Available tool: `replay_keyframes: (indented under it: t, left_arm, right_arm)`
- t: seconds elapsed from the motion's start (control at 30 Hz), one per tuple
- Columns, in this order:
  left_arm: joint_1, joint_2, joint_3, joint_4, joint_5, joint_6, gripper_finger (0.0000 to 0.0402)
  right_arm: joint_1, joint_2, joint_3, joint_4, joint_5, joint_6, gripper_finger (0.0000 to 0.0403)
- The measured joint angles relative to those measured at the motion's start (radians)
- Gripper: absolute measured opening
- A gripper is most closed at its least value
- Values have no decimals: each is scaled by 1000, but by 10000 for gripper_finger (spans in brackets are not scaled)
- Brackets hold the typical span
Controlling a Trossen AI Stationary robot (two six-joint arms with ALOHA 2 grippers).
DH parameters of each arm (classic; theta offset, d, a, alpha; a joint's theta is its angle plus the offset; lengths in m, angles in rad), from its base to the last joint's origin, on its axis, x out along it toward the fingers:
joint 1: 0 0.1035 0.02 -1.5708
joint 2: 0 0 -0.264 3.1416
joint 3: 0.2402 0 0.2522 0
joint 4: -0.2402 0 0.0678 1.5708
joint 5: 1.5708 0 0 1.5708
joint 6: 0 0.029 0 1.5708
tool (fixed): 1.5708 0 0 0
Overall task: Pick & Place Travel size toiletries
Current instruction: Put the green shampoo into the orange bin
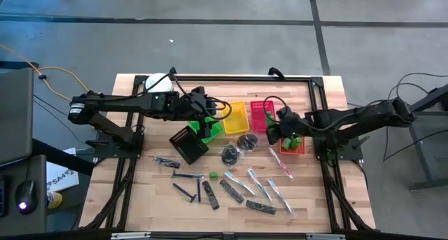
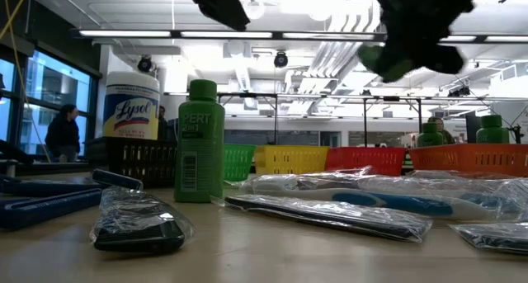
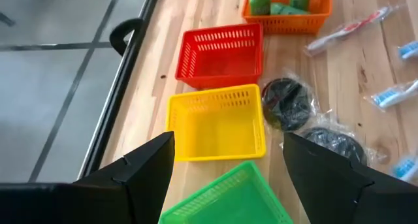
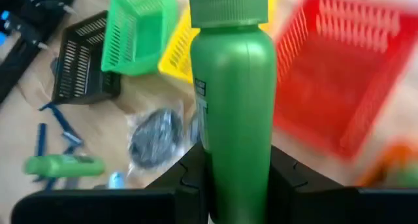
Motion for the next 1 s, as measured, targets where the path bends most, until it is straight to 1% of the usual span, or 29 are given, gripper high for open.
replay_keyframes:
  t: [0.1, 0.27, 0.37, 0.47, 0.63, 0.77, 0.9, 1.0]
  left_arm:
    - [0, -3, 0, 5, -1, -5, 275]
    - [0, -3, 0, 7, -3, -5, 275]
    - [0, -3, 0, 7, -3, -5, 275]
    - [0, -3, 0, 7, -3, -5, 275]
    - [0, -2, 0, 7, -3, -2, 275]
    - [0, -2, 0, 5, -3, -2, 275]
    - [0, -2, 0, 4, -3, -2, 275]
    - [0, -2, 0, 4, -3, -2, 275]
  right_arm:
    - [29, -24, 0, -117, -54, 174, 78]
    - [87, -32, 0, -246, -164, 392, 78]
    - [121, -27, 0, -319, -183, 519, 78]
    - [141, -24, 0, -370, -185, 609, 76]
    - [148, -23, 0, -407, -193, 669, 77]
    - [148, 5, 0, -416, -215, 712, 85]
    - [148, 72, 0, -418, -237, 714, 78]
    - [145, 120, 0, -432, -237, 735, 80]
